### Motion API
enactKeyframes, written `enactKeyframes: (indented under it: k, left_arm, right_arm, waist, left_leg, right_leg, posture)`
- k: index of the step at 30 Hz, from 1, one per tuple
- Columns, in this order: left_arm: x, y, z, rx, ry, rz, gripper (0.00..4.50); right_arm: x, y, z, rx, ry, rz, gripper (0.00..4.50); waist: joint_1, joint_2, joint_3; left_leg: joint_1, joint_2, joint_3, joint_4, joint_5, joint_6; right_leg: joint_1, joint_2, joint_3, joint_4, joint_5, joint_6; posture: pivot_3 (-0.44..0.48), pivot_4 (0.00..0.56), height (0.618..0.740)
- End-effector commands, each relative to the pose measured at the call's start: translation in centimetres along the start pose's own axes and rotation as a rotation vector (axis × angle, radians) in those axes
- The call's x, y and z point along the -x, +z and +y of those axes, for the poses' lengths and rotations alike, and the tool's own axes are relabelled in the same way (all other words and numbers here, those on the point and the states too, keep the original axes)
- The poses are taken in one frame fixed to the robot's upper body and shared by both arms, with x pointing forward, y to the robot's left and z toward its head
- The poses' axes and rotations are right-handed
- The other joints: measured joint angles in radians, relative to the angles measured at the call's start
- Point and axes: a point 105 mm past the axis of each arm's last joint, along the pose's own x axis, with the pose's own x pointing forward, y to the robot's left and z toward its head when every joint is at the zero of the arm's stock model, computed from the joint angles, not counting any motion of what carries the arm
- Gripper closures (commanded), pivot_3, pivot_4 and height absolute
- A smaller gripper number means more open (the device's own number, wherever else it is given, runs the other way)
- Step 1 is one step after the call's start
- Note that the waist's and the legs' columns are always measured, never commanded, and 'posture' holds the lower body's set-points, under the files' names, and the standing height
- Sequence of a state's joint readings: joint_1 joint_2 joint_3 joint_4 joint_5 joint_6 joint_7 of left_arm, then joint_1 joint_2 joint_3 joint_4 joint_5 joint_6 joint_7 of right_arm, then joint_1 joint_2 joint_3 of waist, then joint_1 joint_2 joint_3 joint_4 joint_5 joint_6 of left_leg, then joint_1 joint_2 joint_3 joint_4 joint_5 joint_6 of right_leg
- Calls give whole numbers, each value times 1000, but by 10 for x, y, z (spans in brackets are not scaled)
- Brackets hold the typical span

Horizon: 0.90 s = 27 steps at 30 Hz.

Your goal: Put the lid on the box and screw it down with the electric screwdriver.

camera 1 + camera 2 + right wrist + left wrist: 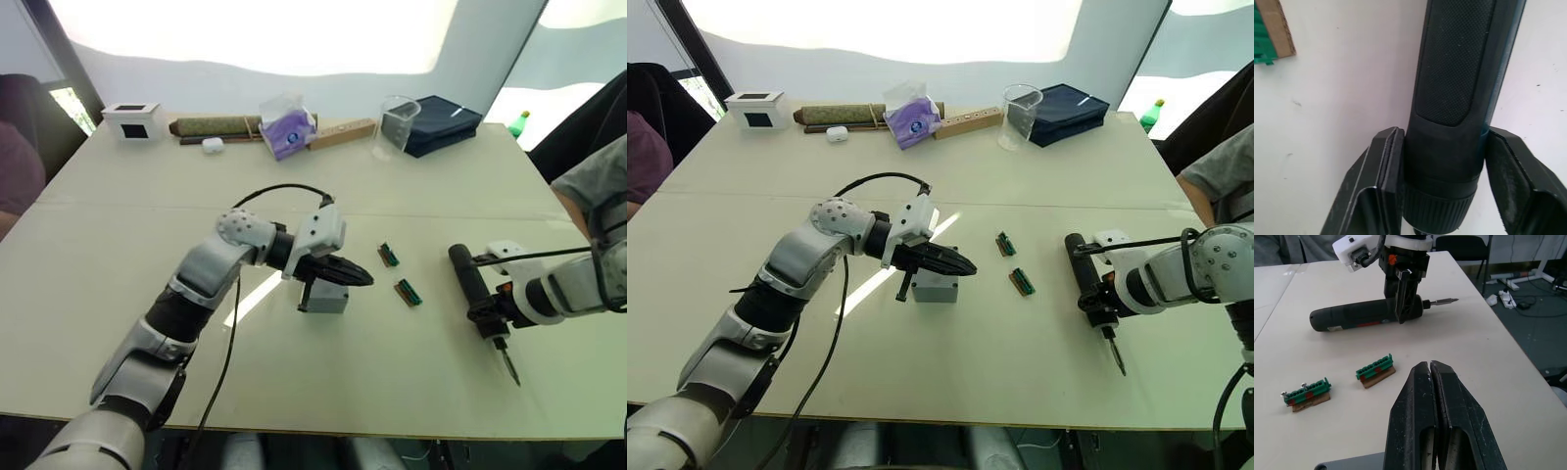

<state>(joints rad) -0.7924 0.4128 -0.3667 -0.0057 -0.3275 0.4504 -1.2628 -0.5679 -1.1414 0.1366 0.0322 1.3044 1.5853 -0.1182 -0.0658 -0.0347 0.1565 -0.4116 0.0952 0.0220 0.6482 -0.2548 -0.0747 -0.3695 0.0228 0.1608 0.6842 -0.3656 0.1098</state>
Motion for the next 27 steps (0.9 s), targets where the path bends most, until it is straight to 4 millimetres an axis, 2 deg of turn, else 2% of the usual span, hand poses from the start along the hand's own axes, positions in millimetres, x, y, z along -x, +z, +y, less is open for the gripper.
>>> enactKeyframes:
  k: [1, 3, 6, 8, 10, 12, 15, 17, 18, 20, 23, 25, 27]
  left_arm:
    - [7, 7, 4, -25, 30, -23, 4500]
    - [9, 5, 7, -23, 42, -15, 4500]
    - [17, 2, 14, -6, 77, -6, 4500]
    - [25, -2, 21, 9, 105, 6, 4500]
    - [32, -6, 25, 21, 128, 23, 4500]
    - [38, -11, 28, 30, 142, 41, 4500]
    - [48, -19, 32, 52, 170, 74, 4500]
    - [53, -22, 33, 63, 179, 82, 4500]
    - [54, -22, 32, 78, 179, 85, 4500]
    - [55, -23, 30, 94, 177, 87, 4500]
    - [58, -24, 29, 105, 179, 96, 4500]
    - [58, -27, 28, 108, 179, 113, 4500]
    - [55, -30, 25, 105, 181, 118, 4500]
  right_arm:
    - [-19, -23, 0, -39, 29, 115, 2462]
    - [-9, -5, -5, -59, 23, 40, 2462]
    - [19, 33, -9, -55, -9, -133, 2462]
    - [45, 57, -7, -36, -13, -264, 2462]
    - [66, 76, 1, -23, 19, -395, 2462]
    - [82, 92, 10, -35, 59, -527, 2462]
    - [124, 121, 39, -9, 176, -900, 2462]
    - [141, 128, 51, -24, 222, -1059, 2462]
    - [157, 131, 74, 7, 319, -1212, 2462]
    - [177, 125, 102, 27, 462, -1400, 2462]
    - [180, 115, 130, 89, 540, -1520, 2462]
    - [169, 110, 146, 189, 471, -1545, 2462]
    - [160, 109, 160, 176, 493, -1581, 2462]
  waist:
    - [1, -2, -1]
    - [4, -2, -1]
    - [-3, -1, 0]
    - [-6, 9, 6]
    - [-3, 21, 11]
    - [-2, 23, 11]
    - [1, 23, 11]
    - [3, 24, 11]
    - [5, 23, 11]
    - [8, 24, 11]
    - [17, 25, 11]
    - [24, 25, 11]
    - [22, 24, 11]
  left_leg:
    - [0, 0, 0, 0, 0, 0]
    - [0, 0, 0, 0, 0, 0]
    - [0, 0, 1, 0, 0, 0]
    - [0, 0, 3, 0, 0, 0]
    - [-2, -1, 4, 0, 0, 0]
    - [-6, -1, 4, -1, 0, 0]
    - [-16, 0, 2, 0, 3, -5]
    - [-17, 0, 3, 0, 4, -7]
    - [-18, -1, 3, -1, 4, -7]
    - [-19, 0, 2, -1, 4, -7]
    - [-22, -1, 2, -1, 4, -7]
    - [-23, -1, 1, -1, 4, -7]
    - [-23, -1, 1, 0, 4, -7]
  right_leg:
    - [0, 0, 0, 0, 0, 0]
    - [1, -1, 0, -1, 0, 0]
    - [1, -1, 1, -1, 0, 0]
    - [-2, -1, 3, -1, 1, 0]
    - [-5, -1, 4, 0, 1, 0]
    - [-10, -1, 4, 2, 1, 0]
    - [-22, 1, 2, 4, 1, -1]
    - [-24, 0, 1, 4, 0, -2]
    - [-25, -1, 1, 4, 0, -2]
    - [-25, -1, -1, 3, -1, -3]
    - [-27, -1, -2, 3, -1, -3]
    - [-26, -2, -3, 4, -1, -3]
    - [-24, -2, -3, 4, -1, -2]
  posture:
    - [0, 150, 739]
    - [0, 150, 739]
    - [0, 150, 739]
    - [0, 150, 739]
    - [0, 150, 739]
    - [0, 150, 739]
    - [0, 150, 739]
    - [0, 150, 739]
    - [0, 150, 739]
    - [0, 150, 739]
    - [0, 150, 739]
    - [0, 150, 739]
    - [0, 150, 739]
